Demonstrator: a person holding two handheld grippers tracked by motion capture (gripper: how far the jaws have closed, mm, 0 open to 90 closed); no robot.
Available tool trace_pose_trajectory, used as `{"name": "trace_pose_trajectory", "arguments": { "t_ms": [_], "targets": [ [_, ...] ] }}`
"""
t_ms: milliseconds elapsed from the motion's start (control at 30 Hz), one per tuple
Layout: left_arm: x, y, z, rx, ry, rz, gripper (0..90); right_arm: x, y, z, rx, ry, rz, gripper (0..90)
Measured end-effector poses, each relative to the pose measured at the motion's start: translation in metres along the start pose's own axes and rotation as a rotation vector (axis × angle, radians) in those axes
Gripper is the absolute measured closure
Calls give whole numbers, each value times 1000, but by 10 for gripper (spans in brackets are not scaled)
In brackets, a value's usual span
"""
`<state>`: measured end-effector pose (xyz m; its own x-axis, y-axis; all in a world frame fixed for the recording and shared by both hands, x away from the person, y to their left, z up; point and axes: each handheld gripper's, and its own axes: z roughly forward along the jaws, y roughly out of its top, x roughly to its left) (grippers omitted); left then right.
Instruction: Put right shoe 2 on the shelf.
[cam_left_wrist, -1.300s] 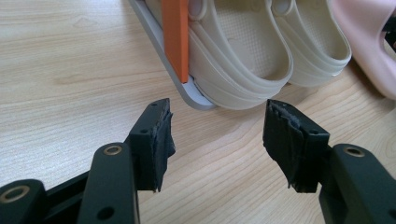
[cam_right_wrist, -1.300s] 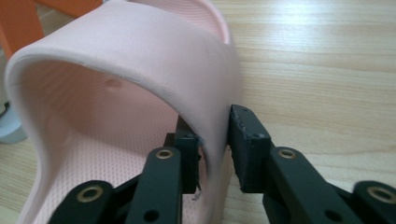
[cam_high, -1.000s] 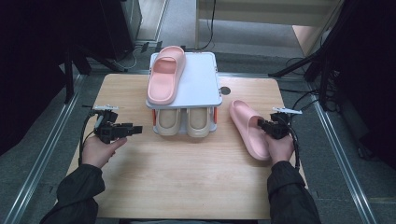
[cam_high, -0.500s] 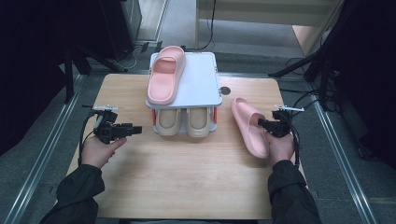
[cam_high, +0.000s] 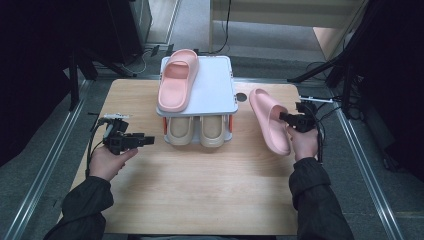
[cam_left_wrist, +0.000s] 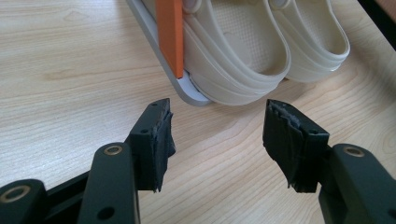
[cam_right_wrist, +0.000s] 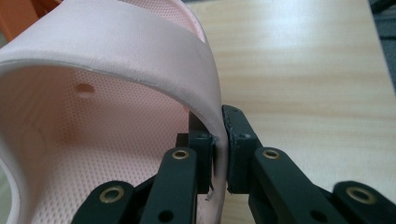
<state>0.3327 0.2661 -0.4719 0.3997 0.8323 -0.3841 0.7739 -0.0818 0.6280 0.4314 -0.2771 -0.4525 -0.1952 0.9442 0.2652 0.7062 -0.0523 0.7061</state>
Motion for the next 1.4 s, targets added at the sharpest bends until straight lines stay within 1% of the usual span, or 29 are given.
{"name": "trace_pose_trajectory", "arguments": {
  "t_ms": [33,67,233,333,467,500,533,667,733,800,867,933,1000,1100,1200,1267,1333,1400],
  "targets": [
    [-1,0,0,-1,-2,0,423,3,5,-3,-3,1,1,842],
    [-1,0,0,-3,-3,0,423,5,11,-5,-10,1,-10,840],
    [-5,-1,0,0,-14,9,424,20,36,-19,-20,28,-31,838],
    [-5,-1,-1,-6,-16,12,425,29,50,-25,-18,20,-48,838],
    [-8,-2,-1,-4,-18,45,468,38,67,-32,-23,9,-70,838],
    [-8,-2,-1,-5,-18,45,469,42,72,-34,-25,9,-75,837],
    [-9,-2,-1,-12,-18,43,469,44,75,-36,-27,5,-77,837],
    [-8,-2,-6,-27,-22,40,467,55,85,-39,-26,21,-86,836],
    [-7,-4,-9,-37,-22,39,467,62,91,-39,-23,9,-102,836],
    [-7,-4,-10,-38,-21,39,468,68,97,-40,-23,1,-113,836],
    [-6,-5,-12,-42,-18,35,473,75,103,-39,-24,6,-117,837],
    [-6,-5,-15,-68,-11,30,481,82,108,-37,-23,10,-122,836],
    [-5,-5,-16,-78,-15,27,482,93,113,-33,-21,18,-129,832],
    [-4,-5,-15,-69,-15,30,481,105,119,-26,-16,25,-143,828],
    [-4,-6,-14,-66,-18,27,480,116,123,-16,-2,31,-147,829],
    [-4,-6,-15,-69,-24,33,478,123,126,-9,6,26,-154,828],
    [-3,-6,-16,-72,-25,30,477,128,128,-3,14,19,-156,825],
    [-3,-6,-16,-83,-26,27,478,133,131,5,25,1,-154,824]
  ]
}}
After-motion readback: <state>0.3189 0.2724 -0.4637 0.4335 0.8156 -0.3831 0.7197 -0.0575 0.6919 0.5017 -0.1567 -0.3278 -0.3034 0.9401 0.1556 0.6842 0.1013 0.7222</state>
